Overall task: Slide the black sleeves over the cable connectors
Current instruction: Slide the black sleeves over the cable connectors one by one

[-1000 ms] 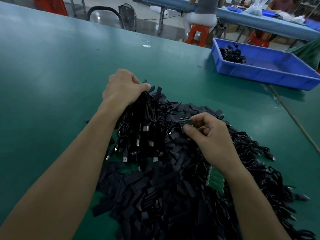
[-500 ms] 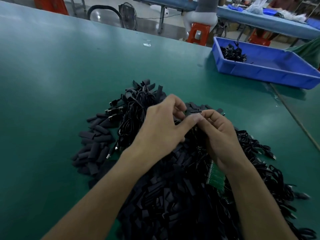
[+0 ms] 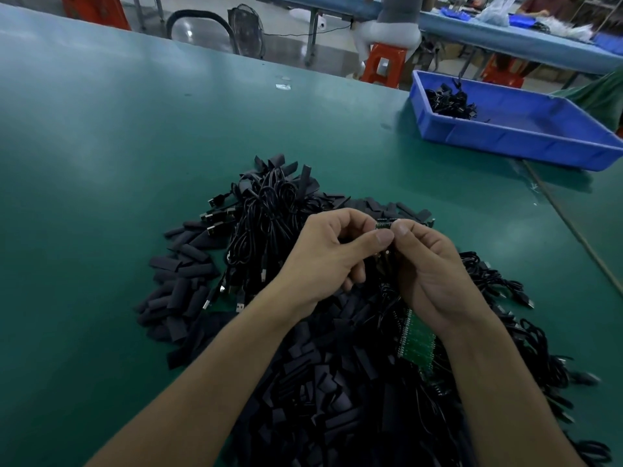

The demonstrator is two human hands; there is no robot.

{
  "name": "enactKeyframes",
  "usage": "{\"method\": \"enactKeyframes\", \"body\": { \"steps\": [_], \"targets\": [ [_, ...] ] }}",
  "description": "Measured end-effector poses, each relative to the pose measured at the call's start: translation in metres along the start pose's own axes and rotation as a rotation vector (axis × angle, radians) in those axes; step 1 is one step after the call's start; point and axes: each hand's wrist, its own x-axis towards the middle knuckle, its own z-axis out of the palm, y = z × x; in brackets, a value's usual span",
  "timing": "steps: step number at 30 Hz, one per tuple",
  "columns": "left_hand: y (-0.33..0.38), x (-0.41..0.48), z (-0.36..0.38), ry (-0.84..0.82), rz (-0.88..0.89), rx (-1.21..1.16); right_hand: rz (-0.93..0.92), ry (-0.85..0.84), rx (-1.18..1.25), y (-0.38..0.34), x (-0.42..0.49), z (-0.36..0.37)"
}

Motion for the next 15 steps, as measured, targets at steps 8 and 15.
{"method": "enactKeyframes", "body": {
  "steps": [8, 15],
  "targets": [
    [-0.001, 0.002, -0.002, -0.078, 0.007, -0.048, 0.04, -0.043, -0.046, -0.006, 0.0, -0.004],
    [0.002, -0.003, 0.002, 0.041, 0.272, -0.065, 0.004, 0.228, 0.007, -0.016, 0.01, -0.021]
  ]
}}
